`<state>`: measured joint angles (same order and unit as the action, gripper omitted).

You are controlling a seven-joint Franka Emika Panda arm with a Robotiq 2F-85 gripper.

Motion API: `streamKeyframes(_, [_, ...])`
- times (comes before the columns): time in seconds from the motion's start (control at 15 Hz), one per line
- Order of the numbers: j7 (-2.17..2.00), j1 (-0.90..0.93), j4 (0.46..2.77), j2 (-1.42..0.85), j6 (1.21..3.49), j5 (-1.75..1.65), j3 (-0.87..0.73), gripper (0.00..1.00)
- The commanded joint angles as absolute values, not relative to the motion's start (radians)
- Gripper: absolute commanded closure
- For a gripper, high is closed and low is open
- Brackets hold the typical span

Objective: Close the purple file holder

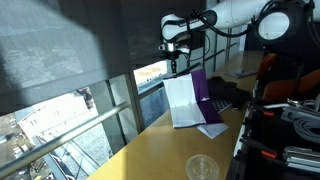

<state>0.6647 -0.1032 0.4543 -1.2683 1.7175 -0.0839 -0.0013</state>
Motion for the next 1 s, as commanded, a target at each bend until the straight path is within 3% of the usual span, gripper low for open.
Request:
streamKeyframes(0.0, [0.685, -0.08, 0.462, -1.25, 1.647, -0.096, -0.007, 1.0])
streamKeyframes(0.93, [0.782, 0.011, 0.461, -1.25, 1.515, -0.104, -0.003, 1.0])
